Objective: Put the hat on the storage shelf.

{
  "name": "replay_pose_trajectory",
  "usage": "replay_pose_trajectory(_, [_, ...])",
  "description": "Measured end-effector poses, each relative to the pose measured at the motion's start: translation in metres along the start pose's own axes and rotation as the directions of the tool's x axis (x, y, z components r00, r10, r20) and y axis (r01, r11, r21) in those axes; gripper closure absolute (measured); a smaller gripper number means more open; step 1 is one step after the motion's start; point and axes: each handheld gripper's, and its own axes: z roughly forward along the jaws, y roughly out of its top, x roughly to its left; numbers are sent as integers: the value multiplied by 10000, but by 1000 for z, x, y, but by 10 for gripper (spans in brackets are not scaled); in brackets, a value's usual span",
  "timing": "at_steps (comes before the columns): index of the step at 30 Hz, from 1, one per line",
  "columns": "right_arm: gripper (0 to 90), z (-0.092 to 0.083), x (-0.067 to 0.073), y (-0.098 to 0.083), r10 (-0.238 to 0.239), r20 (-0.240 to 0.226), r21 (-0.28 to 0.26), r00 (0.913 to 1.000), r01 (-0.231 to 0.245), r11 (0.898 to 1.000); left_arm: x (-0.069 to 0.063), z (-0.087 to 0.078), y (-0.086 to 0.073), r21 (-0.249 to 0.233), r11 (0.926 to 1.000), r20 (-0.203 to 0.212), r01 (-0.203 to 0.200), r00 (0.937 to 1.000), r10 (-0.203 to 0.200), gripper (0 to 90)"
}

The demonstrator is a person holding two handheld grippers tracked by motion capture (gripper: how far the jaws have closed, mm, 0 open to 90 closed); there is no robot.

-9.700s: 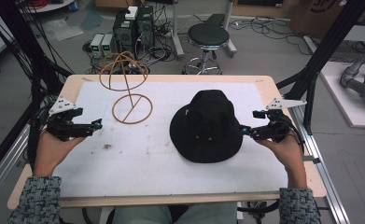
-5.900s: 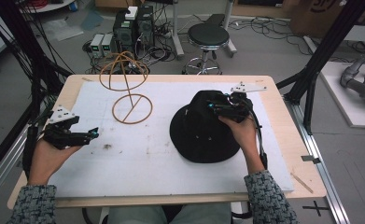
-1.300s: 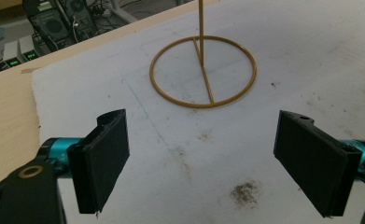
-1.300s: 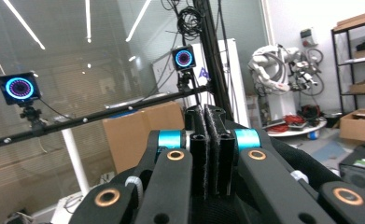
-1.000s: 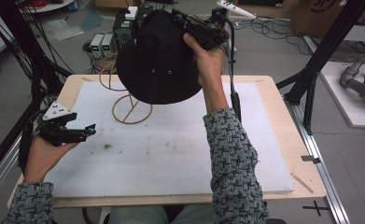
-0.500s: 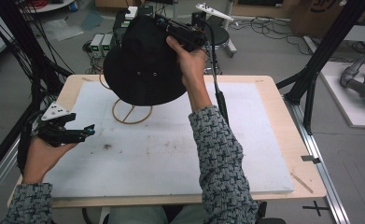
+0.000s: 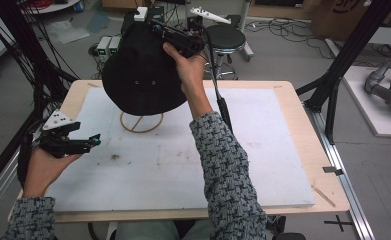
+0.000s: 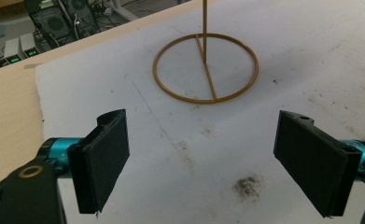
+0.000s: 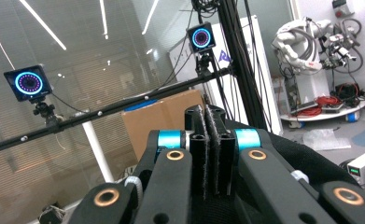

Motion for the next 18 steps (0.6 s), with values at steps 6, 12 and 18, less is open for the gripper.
replay_pose_trajectory(6, [890, 10, 0, -8, 15, 14, 250, 10000, -16, 9997, 0, 0, 0, -14, 10000, -12, 8, 10000, -8, 184])
replay_pose_trajectory(12, [890, 19, -1, -16, -73, 122, 526, 9999, 66, 9986, 0, 0, -1, -12, 10000, -21, 10, 10000, -10, 184])
replay_pose_trajectory(18, [890, 29, -2, -25, 9, 160, 876, 9999, -23, 9962, 0, 0, -1, -12, 10000, 0, 8, 10000, -8, 184])
